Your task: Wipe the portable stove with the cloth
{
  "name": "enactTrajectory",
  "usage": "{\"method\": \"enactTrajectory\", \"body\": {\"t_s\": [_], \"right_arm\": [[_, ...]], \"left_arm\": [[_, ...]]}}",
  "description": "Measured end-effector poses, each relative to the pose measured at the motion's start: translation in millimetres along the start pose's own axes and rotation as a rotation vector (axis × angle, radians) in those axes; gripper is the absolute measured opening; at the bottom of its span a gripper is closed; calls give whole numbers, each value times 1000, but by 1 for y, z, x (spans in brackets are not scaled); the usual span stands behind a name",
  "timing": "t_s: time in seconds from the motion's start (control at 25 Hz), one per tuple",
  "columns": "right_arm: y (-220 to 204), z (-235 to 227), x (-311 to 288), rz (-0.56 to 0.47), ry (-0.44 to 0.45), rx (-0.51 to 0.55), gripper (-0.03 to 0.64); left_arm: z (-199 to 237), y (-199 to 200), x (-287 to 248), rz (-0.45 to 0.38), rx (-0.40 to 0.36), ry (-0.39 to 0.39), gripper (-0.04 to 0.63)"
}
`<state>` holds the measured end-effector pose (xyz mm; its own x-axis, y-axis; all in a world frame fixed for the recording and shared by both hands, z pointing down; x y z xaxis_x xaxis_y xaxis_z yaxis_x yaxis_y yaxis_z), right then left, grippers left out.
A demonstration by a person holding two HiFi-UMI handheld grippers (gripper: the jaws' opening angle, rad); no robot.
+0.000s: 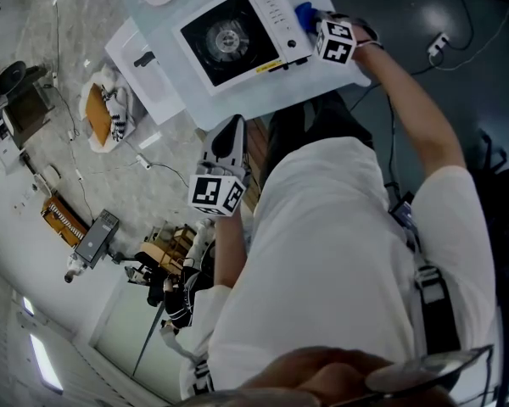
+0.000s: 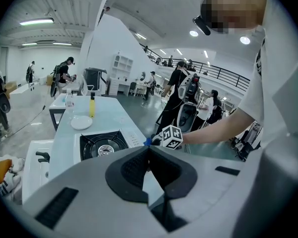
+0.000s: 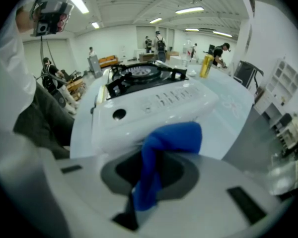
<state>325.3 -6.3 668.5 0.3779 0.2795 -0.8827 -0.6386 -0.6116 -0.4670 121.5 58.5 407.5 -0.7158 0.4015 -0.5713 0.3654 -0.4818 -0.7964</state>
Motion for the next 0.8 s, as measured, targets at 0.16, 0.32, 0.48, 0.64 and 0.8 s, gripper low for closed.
{"method": "enactTrajectory", "body": {"t_s": [0.16, 0.32, 0.48, 0.64, 0.8], "right_arm": [[-10, 11, 1, 18, 14, 6, 74], [-15, 24, 4, 22, 32, 12, 75], [-23, 36, 10, 34, 42, 13, 74], [-31, 49, 12, 40, 53, 5, 75], [-35, 62, 13, 28, 72, 5, 75]], "left_arm": [[-1, -4, 1, -1, 3, 6, 32], [-5, -6, 1, -3, 3, 7, 32], [-10, -3, 2, -8, 2, 9, 32], [-12, -5, 1, -9, 3, 14, 32], [-12, -6, 0, -12, 9, 23, 32]]}}
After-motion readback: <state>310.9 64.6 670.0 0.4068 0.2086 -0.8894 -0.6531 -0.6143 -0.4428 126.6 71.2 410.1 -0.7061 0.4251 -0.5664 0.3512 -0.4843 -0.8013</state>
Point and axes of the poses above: the fingertips, and each gripper's own axes: x backward along the fingers, z to its left, y out of its top, the point moved 1 cm from there along x, backward along the fingers, and after that the axes turned 7 degrees about -x, right-handed, at the moved point
